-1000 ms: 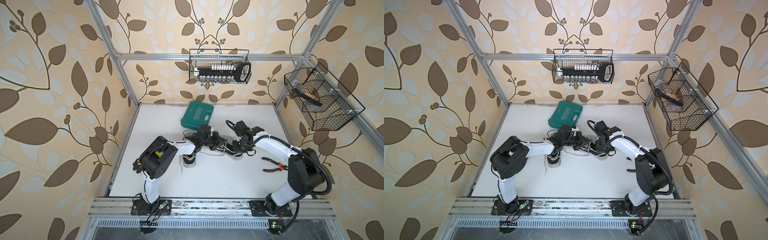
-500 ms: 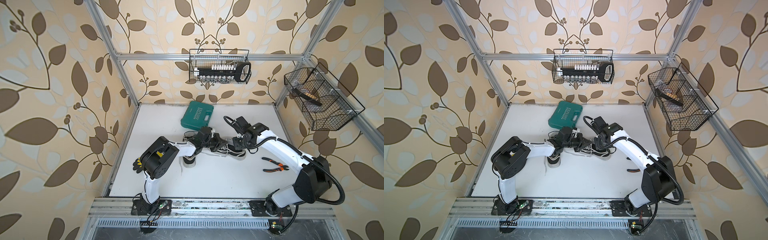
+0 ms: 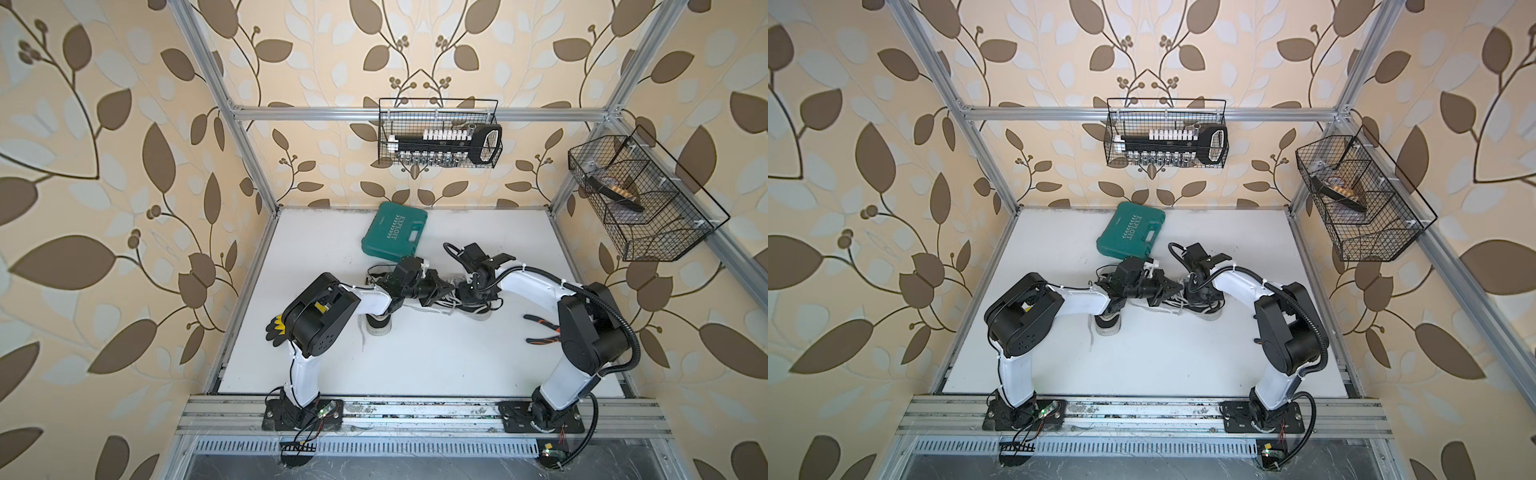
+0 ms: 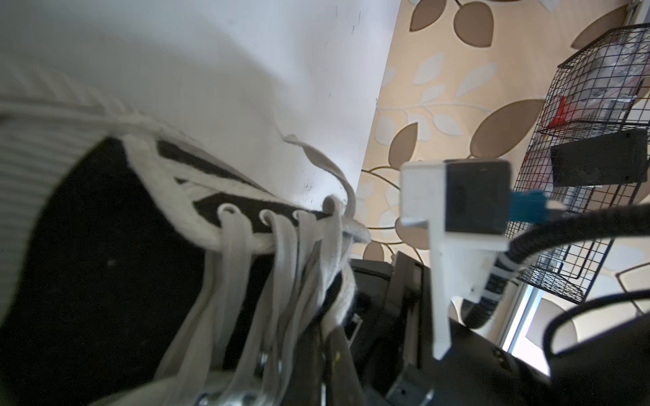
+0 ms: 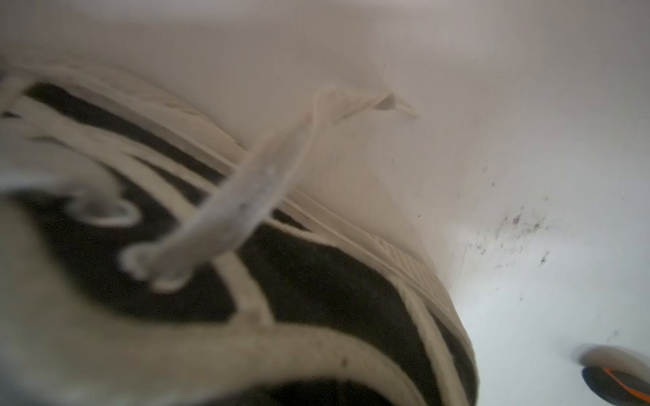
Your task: Insert the insole into the shoe
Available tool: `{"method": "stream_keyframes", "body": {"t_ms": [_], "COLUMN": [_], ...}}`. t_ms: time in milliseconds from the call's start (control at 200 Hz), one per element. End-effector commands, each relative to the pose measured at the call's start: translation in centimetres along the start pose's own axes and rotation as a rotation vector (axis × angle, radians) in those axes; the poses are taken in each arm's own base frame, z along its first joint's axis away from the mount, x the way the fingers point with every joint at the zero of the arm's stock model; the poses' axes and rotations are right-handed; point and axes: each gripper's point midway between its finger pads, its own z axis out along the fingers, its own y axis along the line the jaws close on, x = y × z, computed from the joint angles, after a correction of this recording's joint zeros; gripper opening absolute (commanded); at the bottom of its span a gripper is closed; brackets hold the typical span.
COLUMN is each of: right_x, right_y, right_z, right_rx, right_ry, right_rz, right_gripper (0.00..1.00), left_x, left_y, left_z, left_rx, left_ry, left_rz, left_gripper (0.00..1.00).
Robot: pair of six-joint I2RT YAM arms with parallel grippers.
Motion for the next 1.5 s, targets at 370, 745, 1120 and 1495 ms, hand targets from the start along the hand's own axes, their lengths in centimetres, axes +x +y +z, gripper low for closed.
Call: {"method": "stream_keyframes", "body": {"t_ms": [370, 745, 1120, 1495], "right_x": [4.7, -1.3, -2.7, -0.5], "right_y": [0.6, 0.3, -2.4, -6.2], "right_z": [2.2, -1.6, -1.5, 2.9], "right_rx": [-0.038, 0.051, 0.254, 0.406], "right_ry": [0.189, -0.056, -0.028, 0.114], "right_rz": [-0.009, -0.002, -0.054, -0.092], "right_gripper": [0.00, 0.00, 0.00, 0.00], "left_x": [0.1, 0.1, 0.2, 0.3], "left_y": [0.7, 1.1, 1.3, 2.3], "left_z": [0.0, 0.1, 0.1, 0.1], "left_rx": [0.012, 0.012, 0.012, 0.008], "left_ry": [0.014, 0.011, 0.013, 0.017], "left_rz": [-0.008, -0.016, -0.016, -0.031], "left_gripper": [0.00, 0.00, 0.00, 0.00]}}
